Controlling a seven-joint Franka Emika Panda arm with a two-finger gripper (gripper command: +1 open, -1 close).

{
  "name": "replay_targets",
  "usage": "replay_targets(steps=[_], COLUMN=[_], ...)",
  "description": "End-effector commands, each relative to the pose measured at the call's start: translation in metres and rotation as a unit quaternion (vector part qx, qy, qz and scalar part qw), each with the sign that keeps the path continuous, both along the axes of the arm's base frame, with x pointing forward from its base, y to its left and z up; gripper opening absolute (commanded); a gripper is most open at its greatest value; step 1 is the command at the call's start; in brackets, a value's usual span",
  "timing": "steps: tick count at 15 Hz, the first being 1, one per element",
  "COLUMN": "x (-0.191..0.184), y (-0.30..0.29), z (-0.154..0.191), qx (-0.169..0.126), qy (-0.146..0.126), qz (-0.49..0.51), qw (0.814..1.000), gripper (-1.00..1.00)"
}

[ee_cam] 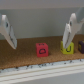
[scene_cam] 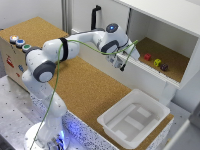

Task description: Pick up the pink block

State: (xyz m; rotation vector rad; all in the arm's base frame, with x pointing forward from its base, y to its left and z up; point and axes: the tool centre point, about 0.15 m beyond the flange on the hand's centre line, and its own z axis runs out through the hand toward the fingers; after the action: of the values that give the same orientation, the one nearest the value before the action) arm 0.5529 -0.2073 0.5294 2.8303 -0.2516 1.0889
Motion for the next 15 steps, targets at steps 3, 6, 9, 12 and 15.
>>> replay_targets(steps=[3, 6, 9, 12, 15], x=[0.047, 0.061, 0.074, 0.093, 0.105], y=[-0.038, -0.038, -0.034, -0.031, -0.033], z=[-0.018, -0.018, -0.026, -0.033, -0.036], qx=[0.046, 0.051, 0.051, 0.048, 0.04], qy=[-0.028, -0.028, -0.026, -0.01, 0.024], qz=[0.103, 0.116, 0.113, 0.093, 0.056], qw=[0.993, 0.992, 0.992, 0.994, 0.997], gripper=[1.0, 1.0, 1.0, 1.0, 1.0])
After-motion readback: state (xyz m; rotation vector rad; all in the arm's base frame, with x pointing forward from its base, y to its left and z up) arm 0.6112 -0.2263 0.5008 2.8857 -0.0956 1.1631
